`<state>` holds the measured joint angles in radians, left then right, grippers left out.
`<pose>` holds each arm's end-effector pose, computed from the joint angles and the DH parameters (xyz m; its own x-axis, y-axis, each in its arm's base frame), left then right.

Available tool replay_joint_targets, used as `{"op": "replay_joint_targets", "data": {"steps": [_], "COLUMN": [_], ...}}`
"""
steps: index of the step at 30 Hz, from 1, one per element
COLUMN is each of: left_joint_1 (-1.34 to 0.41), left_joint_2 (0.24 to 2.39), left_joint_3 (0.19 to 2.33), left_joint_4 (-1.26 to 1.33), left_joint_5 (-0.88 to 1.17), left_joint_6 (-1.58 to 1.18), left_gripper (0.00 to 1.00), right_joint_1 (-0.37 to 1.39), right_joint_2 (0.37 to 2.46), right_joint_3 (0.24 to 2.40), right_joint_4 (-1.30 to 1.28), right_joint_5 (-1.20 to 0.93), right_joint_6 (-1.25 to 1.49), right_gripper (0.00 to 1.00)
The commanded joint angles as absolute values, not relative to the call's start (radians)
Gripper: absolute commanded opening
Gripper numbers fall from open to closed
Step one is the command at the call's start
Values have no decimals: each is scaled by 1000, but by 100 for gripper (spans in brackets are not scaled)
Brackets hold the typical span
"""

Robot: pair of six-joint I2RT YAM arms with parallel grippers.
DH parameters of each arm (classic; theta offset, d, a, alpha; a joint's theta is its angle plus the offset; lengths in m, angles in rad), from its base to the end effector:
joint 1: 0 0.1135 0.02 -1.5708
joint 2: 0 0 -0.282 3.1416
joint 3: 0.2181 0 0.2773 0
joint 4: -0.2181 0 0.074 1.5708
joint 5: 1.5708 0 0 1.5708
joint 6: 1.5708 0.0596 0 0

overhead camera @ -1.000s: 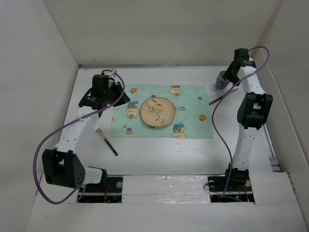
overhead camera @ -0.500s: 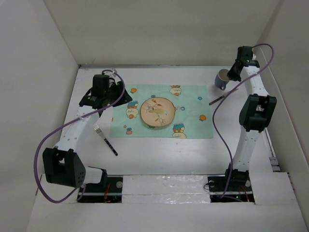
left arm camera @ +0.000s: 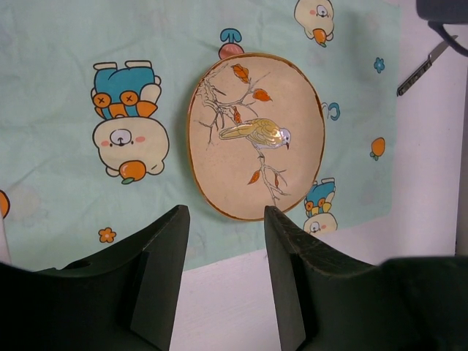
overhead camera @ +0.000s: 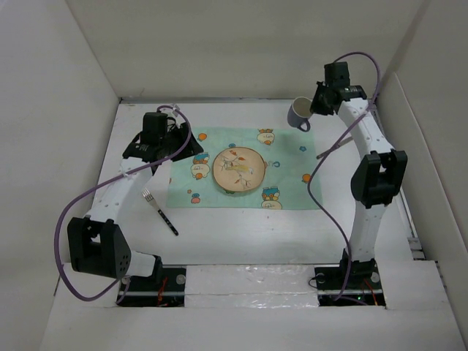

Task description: Set the dinner table for one person

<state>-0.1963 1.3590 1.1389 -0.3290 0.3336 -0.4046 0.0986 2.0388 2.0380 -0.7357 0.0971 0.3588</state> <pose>0.3387 -0.0872 0.3206 -0.6510 -0.2498 -0.7169 0.2197 0.8419 -0.4929 0.5148 0.0451 0.3354 -0.6352 0.2884 -0.7165 0.2099 0.9572 0.1992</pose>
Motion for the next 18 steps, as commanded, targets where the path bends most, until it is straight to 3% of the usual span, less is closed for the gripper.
{"op": "replay_joint_targets", "data": {"steps": [1, 18], "left_joint_1": [-199, -199], "left_joint_2": [1350, 1338], "left_joint_3": [1157, 1135], "left_joint_4": [-302, -304], "left_joint_5": [348, 341], "left_joint_6": [-407, -408], "left_gripper": [43, 43], "right_joint_1": [104, 114], "right_joint_2": [2051, 2195], "right_joint_3": [2071, 2132], "right_joint_4": [-696, -770], "right_joint_5": [86, 124], "right_joint_6": [345, 364], "right_gripper": [0, 0]}}
